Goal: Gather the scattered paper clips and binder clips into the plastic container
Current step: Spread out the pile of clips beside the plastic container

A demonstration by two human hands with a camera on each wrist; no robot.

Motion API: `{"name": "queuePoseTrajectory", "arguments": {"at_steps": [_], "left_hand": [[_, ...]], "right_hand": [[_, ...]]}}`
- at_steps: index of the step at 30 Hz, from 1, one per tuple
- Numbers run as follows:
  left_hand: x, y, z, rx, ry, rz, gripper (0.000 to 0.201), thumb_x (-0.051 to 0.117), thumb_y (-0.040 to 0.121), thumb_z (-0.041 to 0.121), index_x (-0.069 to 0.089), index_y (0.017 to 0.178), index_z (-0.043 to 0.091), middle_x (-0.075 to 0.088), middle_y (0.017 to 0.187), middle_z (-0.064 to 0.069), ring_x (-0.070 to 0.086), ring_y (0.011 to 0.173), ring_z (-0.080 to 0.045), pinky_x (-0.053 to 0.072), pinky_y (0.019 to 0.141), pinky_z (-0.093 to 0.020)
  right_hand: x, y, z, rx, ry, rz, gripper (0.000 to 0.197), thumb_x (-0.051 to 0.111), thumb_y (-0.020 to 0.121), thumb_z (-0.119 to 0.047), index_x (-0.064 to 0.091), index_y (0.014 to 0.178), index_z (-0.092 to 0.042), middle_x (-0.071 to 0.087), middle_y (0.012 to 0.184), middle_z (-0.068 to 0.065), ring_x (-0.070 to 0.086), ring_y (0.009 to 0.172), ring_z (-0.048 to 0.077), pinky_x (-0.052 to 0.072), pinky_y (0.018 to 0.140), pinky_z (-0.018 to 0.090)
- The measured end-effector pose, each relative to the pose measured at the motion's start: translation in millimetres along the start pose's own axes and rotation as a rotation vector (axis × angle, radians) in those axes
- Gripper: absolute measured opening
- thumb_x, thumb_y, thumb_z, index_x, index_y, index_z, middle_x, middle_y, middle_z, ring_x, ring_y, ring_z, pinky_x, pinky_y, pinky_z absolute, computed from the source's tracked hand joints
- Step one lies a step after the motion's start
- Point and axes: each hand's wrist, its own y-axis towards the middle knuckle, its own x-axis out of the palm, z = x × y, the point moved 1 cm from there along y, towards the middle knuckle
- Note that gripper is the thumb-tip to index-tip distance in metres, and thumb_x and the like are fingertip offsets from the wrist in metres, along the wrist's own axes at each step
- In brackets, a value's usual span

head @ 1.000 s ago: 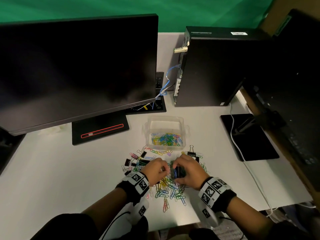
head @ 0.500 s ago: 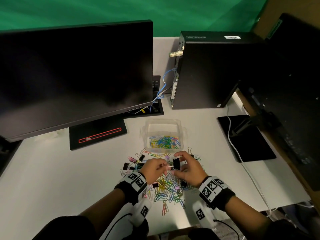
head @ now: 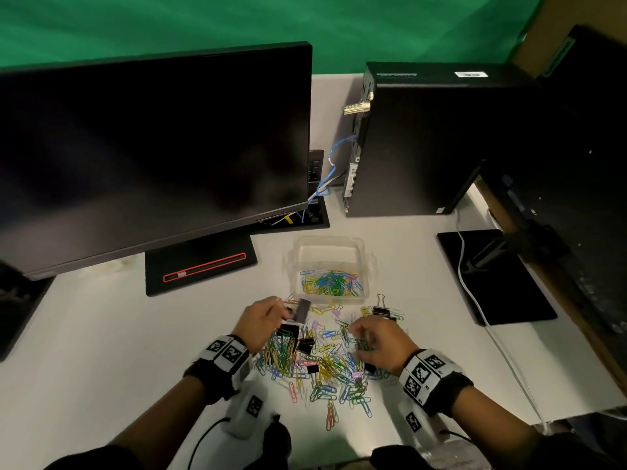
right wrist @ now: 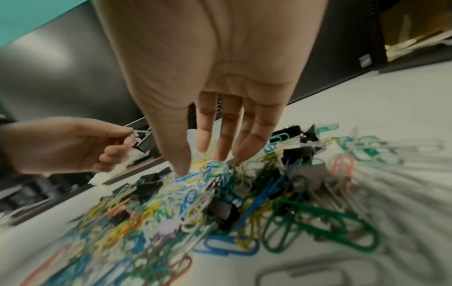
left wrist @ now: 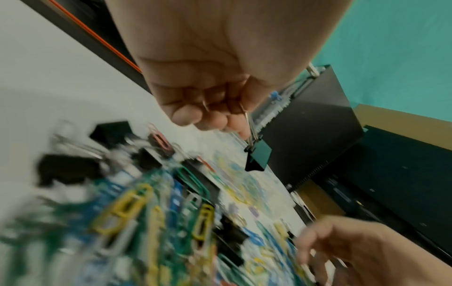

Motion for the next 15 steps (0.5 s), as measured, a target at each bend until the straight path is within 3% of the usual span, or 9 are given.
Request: {"name": "queuePoseTrajectory", "arguments": {"at_steps": [2, 5, 9, 12, 15], "left_hand": [[-18.7, -4.0, -13.5, -0.038, 0.023, 0.09, 0.033, 0.037, 0.098, 0.017, 0.055, 0.071, 0.017, 0.047, 0.061, 0.003, 0.042, 0.056, -0.013, 0.035, 0.057, -0.025], [-42.7, -10.5, -37.3, -0.129, 0.084, 0.177, 0.037, 0.033, 0.099, 0.019, 0.051, 0.067, 0.018, 0.051, 0.066, 0.001, 0.046, 0.064, -0.017, 0.036, 0.063, -0.027], [-62.7, -16.2, -65.4, -0.274, 0.17, 0.25, 0.036, 0.034, 0.098, 0.016, 0.052, 0.067, 0.014, 0.056, 0.077, -0.007, 0.048, 0.076, -0.024, 0.033, 0.071, -0.029], [-66.3, -20.2, -76.6, -0.363, 0.25, 0.219, 0.034, 0.033, 0.098, 0.017, 0.053, 0.071, 0.011, 0.061, 0.086, -0.014, 0.051, 0.082, -0.026, 0.034, 0.074, -0.029], [-64.8, -21.9, -75.6, -0.416, 0.319, 0.21, 0.031, 0.035, 0.098, 0.026, 0.051, 0.08, 0.006, 0.064, 0.093, -0.02, 0.051, 0.081, -0.027, 0.035, 0.073, -0.03]], "right_hand": [[4.3, 0.5, -4.5, -0.032, -0.102, -0.065, 0.049, 0.075, 0.071, -0.027, 0.056, 0.116, -0.022, 0.054, 0.106, 0.0, 0.049, 0.089, 0.005, 0.038, 0.081, 0.021], [13.4, 3.9, -11.9, -0.007, -0.179, -0.09, 0.082, 0.078, 0.065, -0.039, 0.038, 0.135, -0.021, 0.043, 0.126, 0.004, 0.04, 0.117, 0.018, 0.036, 0.101, 0.028], [24.4, 11.8, -19.7, 0.019, -0.233, -0.133, 0.106, 0.081, 0.058, -0.047, 0.023, 0.142, -0.02, 0.032, 0.135, 0.006, 0.033, 0.125, 0.023, 0.035, 0.106, 0.032], [32.4, 16.1, -22.5, -0.004, -0.33, -0.157, 0.092, 0.079, 0.059, -0.048, 0.034, 0.134, -0.021, 0.034, 0.129, 0.006, 0.037, 0.118, 0.024, 0.042, 0.097, 0.037], [33.5, 20.3, -24.8, -0.021, -0.321, -0.172, 0.056, 0.074, 0.069, -0.04, 0.05, 0.115, -0.019, 0.042, 0.116, 0.005, 0.047, 0.105, 0.024, 0.044, 0.084, 0.033]]}}
